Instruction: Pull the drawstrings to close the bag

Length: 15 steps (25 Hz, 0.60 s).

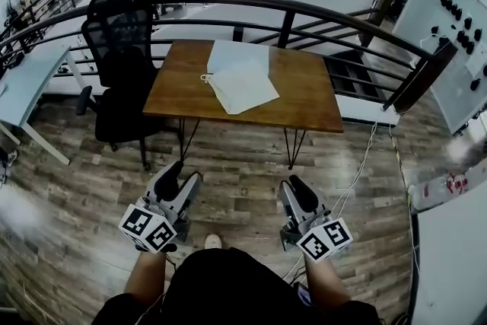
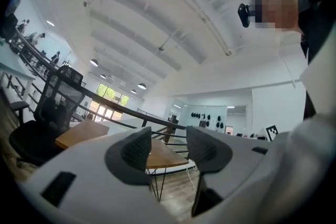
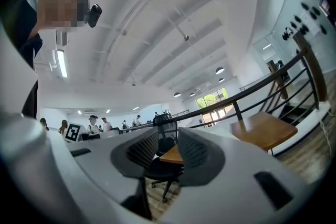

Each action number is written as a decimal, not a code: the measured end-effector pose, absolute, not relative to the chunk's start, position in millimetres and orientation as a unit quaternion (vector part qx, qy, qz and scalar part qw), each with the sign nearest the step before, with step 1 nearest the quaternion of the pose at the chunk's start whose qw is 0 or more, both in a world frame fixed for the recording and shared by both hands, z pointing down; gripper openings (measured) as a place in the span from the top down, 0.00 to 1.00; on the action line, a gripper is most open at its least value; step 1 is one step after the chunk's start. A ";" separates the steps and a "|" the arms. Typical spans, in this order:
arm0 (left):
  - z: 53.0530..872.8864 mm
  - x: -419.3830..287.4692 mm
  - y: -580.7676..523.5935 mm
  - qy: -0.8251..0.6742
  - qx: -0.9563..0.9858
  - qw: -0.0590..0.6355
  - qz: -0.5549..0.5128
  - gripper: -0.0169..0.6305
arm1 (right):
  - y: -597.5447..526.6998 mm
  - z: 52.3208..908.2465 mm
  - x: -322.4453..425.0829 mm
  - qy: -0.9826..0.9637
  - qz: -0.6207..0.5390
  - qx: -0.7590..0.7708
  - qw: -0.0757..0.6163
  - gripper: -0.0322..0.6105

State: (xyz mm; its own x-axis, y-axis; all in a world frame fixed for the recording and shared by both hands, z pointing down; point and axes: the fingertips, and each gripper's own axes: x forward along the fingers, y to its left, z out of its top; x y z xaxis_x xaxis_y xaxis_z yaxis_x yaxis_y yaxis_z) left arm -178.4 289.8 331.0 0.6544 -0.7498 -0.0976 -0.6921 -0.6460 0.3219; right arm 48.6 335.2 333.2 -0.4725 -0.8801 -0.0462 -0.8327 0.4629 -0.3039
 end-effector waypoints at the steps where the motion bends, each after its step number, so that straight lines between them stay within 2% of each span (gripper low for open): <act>1: 332.6 -182.9 282.3 -0.401 0.901 0.128 -0.108 0.64 | 326.2 335.2 43.9 0.850 -0.121 -0.503 0.095 0.78; 15: 364.6 -224.2 213.1 -0.402 0.902 0.138 -0.072 0.64 | 238.0 365.6 -16.6 0.864 -0.138 -0.482 0.050 0.80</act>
State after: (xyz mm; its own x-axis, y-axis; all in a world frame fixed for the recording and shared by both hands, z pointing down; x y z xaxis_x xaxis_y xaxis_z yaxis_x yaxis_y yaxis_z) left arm -224.2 213.1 364.6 0.6671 -0.7447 -0.0183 -0.7050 -0.6391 0.3075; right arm -16.6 238.0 365.6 -0.5296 -0.8469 0.0465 -0.8195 0.4968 -0.2859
